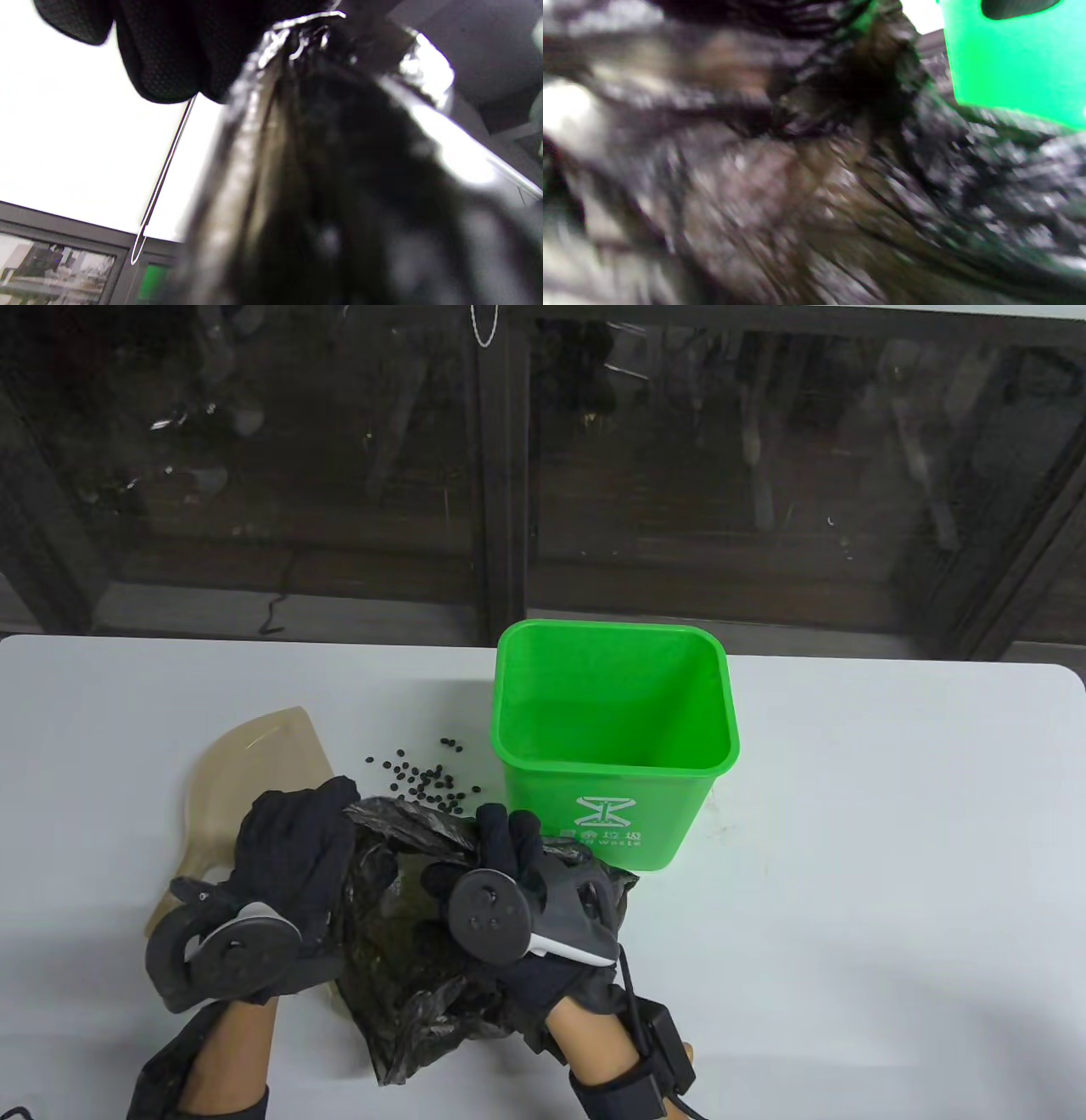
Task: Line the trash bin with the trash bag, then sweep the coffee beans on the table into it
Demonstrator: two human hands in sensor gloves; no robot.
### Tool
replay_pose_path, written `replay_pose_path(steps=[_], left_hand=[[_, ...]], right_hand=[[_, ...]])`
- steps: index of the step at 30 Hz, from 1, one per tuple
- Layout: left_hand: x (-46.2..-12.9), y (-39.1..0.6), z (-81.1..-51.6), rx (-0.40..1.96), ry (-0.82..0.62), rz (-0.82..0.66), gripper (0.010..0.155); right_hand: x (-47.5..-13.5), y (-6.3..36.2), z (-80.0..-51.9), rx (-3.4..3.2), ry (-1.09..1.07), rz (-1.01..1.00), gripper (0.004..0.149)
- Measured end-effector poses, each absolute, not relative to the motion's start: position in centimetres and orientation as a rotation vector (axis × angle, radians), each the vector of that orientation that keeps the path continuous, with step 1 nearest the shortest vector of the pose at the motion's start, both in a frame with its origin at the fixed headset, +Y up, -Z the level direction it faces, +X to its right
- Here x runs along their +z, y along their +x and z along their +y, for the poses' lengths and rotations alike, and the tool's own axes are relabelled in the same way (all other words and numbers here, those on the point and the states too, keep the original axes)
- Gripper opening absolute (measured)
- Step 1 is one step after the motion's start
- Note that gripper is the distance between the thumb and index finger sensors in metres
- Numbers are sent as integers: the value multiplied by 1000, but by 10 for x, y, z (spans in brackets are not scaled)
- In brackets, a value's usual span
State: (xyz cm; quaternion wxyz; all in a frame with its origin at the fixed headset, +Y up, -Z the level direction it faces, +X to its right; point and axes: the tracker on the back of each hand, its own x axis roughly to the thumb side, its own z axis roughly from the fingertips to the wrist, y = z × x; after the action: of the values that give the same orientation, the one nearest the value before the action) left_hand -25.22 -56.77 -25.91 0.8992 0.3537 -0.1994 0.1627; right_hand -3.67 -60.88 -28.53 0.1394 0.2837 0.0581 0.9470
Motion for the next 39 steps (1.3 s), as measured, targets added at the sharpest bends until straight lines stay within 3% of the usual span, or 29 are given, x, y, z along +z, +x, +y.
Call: replay_pose_path(steps=[4,13,24,31,36,39], left_hand=[[-255,-258,-563,367,758,-406,42],[-265,-258,-574,432,703,-424,45],[-266,-260,-578,529,670,-488,72],[-264,-266,-580,587,645,-525,75],[-277,-269,-588,574,490,-491,93],[-291,-268,-597,591,365,-490,96]], right_hand=[[-297,-41,-627,2696,772,243,67],[-299,-29,-615,2647,719,-8,75],[-312,2,-555,2513,660,-19,75],[-309,16,-515,2563,626,-94,75],[-303,25,-495,2527,649,-115,75],[-297,30,-488,2531,666,-114,75]])
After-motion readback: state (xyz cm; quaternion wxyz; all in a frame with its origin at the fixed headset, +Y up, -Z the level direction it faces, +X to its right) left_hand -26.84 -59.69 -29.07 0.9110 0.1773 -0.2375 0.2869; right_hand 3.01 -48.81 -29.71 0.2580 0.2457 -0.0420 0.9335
